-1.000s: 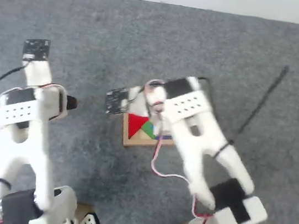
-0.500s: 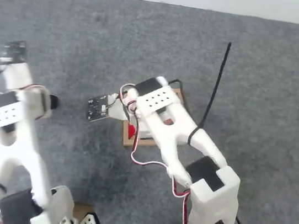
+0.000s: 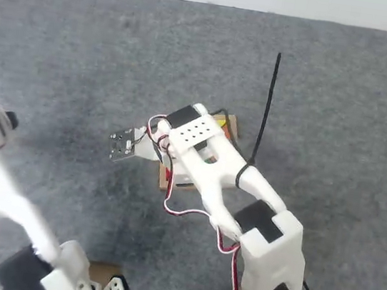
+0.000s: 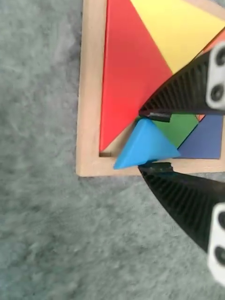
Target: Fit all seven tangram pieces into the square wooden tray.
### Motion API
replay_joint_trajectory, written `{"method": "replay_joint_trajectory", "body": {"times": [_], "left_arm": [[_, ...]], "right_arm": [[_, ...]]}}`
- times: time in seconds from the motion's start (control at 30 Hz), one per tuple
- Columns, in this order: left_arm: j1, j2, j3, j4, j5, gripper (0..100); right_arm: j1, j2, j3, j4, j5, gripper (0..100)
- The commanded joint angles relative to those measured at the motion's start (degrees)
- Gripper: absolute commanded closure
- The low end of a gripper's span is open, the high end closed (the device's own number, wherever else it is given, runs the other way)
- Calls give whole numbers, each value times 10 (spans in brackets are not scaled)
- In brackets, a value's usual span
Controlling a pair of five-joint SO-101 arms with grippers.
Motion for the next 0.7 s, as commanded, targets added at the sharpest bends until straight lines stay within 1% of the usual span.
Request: {"method": "replay_joint_trajectory", "body": {"times": [0.0,0.1,0.43,0.67], "left_arm": [[-23,-24,-44,6,7,728],[-26,-24,-51,10,7,728],[-25,-24,-51,13,8,728],[-24,-24,-51,13,8,728]], "right_arm": [[-3,6,-28,-8,-13,862],[-3,8,-28,-26,-26,862],[-4,7,-28,-21,-25,856],[-5,7,-28,2,-25,730]]}}
